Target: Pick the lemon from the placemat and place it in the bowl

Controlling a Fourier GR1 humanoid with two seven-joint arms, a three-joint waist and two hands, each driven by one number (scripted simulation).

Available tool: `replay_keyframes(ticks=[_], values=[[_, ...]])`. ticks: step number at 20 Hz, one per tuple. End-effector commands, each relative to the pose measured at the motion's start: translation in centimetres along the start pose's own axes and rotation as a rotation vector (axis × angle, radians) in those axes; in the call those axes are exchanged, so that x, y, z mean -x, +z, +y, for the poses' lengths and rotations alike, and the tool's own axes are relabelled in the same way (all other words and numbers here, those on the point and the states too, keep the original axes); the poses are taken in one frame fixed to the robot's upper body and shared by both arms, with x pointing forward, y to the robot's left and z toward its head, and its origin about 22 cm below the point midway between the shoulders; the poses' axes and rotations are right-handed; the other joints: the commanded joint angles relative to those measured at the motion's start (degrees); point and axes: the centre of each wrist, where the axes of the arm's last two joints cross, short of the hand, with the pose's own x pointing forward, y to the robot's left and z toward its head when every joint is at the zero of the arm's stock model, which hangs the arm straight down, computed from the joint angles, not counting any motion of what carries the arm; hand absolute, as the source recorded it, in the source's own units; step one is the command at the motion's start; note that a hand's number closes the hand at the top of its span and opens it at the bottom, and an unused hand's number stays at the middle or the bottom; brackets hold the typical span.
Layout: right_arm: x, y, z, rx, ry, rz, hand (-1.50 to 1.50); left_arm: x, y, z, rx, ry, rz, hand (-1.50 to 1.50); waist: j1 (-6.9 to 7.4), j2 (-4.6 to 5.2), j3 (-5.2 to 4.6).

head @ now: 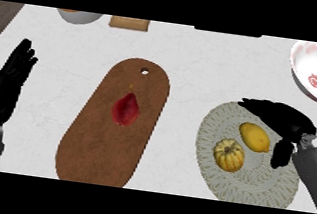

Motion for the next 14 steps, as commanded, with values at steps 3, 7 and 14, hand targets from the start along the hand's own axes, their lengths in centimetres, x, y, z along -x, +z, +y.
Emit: replay_keyframes(ticks=[3, 7, 14], values=[[0.4, 0.3, 1.0, 0.002, -0.002, 0.001, -1.50, 0.3, -1.0, 0.4, 0.006, -0.008, 0.013, 0.00, -0.19, -0.01, -0.01], [-0.6, 0.0, 2.8, 0.019, 0.003, 0.009, -1.50, -0.4, 0.5, -0.2, -0.023, 0.008, 0.001, 0.00, -0.15, -0.05, 0.00], [0.8, -2.9, 1.7, -0.107, -0.050, 0.003, 1.50, -0.5, -0.4, -1.7, 0.000, 0.007, -0.004, 0.00, 0.25, 0.17, 0.01]])
